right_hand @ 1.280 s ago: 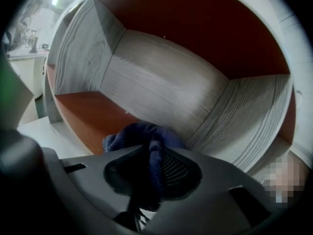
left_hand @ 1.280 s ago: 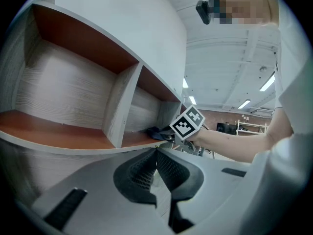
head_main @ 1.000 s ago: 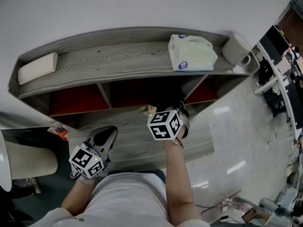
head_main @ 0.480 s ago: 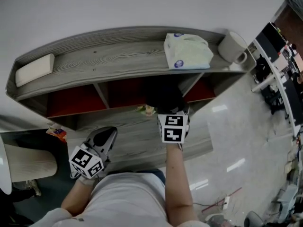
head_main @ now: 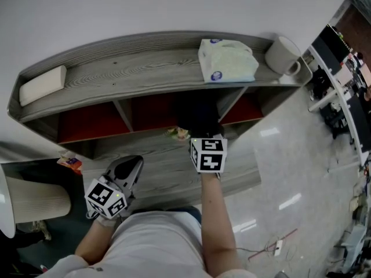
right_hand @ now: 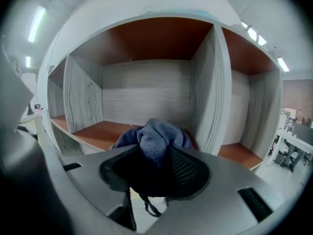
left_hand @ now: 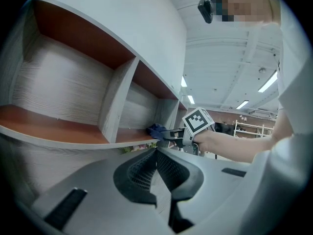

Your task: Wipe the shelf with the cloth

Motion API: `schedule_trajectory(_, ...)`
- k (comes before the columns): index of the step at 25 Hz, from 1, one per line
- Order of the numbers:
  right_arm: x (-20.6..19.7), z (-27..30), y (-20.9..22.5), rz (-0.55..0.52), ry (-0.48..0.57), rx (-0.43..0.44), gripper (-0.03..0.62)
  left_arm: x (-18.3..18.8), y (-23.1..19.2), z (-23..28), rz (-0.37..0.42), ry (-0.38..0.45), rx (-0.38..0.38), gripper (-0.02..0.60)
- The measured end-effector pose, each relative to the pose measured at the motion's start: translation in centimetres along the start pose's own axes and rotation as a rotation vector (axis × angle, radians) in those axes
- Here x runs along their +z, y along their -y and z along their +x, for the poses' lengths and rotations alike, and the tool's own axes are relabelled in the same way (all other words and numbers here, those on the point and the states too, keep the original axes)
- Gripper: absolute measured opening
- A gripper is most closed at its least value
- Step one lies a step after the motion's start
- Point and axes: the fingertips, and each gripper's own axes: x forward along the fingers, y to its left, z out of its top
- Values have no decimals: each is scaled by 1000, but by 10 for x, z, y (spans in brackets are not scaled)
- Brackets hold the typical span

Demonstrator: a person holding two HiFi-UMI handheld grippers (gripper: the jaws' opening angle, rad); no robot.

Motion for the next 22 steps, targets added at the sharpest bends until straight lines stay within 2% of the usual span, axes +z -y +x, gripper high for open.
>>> schedule_trajectory(2,0,-1,-2,6,-7,15,136,1,1,0,2,1,3,15)
schedule_trajectory(4,2,-3,-1,76,6,42,123,3,2,1,5,4,11,15)
schedule_trajectory(8,16,-10,4,320,112,114,114,4,3,2,9,-4,32,15)
schedule_trajectory(13,32,-19,20,698,249,204,107,7,6,4,13,-12,59,15)
schedule_trajectory(16,37,-22,40,896,317,200,107,13,12,8,22,-27,74,15)
schedule_trajectory(22,31,-20,64,1170,405,192,106,17,16,12,32,-57,103,15)
